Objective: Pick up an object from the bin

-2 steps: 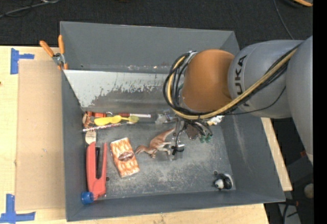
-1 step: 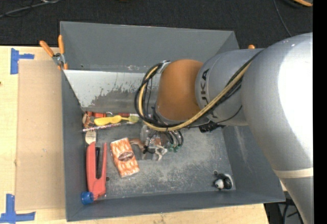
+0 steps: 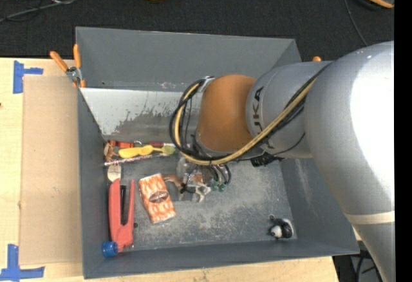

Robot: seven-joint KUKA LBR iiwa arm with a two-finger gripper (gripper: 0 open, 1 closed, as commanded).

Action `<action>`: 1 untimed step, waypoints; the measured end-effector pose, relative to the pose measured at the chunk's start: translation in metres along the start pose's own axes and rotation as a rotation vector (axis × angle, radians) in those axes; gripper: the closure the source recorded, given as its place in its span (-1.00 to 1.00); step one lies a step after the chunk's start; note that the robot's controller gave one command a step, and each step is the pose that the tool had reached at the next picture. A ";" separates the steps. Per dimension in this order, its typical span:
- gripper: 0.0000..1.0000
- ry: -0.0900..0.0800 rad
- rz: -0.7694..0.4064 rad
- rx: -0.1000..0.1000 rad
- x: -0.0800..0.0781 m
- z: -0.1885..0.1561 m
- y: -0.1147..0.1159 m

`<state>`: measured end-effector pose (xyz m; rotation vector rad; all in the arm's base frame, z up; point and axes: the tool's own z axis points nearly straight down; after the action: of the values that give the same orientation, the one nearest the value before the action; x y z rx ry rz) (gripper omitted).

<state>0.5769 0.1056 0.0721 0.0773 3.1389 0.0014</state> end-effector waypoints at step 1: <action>1.00 0.010 0.012 0.002 0.012 -0.055 -0.011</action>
Offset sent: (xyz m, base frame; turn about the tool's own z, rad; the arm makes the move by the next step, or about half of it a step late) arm 0.0019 -0.0113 0.1665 -0.0038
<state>0.5642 0.0956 0.1269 0.0971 3.1482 -0.0007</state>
